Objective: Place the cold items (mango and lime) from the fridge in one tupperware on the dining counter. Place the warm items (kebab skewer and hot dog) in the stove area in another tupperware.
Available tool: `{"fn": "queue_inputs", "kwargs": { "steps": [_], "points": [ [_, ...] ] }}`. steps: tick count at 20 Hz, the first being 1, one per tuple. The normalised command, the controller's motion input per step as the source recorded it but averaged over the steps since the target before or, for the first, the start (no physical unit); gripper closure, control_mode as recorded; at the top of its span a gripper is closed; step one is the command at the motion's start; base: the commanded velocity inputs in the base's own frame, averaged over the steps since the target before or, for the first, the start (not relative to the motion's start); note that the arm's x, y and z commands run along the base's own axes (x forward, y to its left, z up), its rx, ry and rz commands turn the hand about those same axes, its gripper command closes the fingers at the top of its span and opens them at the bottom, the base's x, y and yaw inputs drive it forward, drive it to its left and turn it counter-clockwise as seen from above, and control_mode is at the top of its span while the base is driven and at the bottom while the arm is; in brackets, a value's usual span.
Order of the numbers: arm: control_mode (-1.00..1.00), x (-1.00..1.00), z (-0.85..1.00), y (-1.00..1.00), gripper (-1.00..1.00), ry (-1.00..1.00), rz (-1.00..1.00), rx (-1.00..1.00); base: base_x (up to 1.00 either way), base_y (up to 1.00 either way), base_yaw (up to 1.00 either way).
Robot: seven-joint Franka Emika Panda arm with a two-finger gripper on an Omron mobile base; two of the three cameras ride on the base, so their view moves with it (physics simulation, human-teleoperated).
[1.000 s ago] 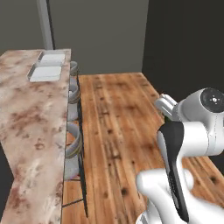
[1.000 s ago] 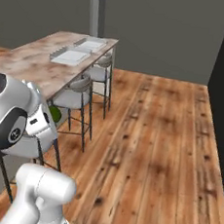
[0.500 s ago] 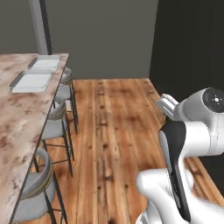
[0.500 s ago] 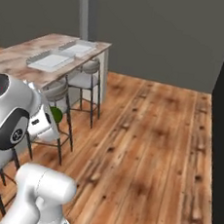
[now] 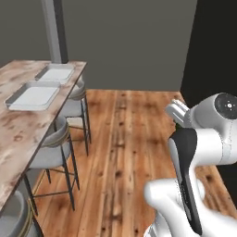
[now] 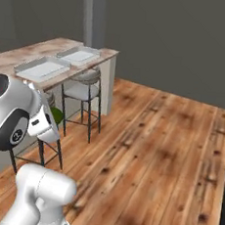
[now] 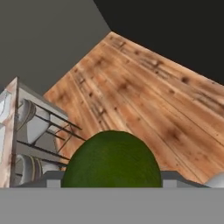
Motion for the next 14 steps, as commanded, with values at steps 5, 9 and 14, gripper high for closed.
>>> {"fn": "queue_inputs", "kwargs": {
  "steps": [5, 9, 14],
  "points": [
    [1.00, 0.00, 0.00, 0.00, 1.00, 0.00, 0.00, 0.00, 1.00, -0.60, 0.32],
    [1.00, 0.00, 0.00, 0.00, 1.00, 0.00, 0.00, 0.00, 1.00, -0.57, 0.35],
    [1.00, 0.00, 0.00, 0.00, 1.00, 0.00, 0.00, 0.00, 1.00, -0.60, 0.35]
  ]
}}
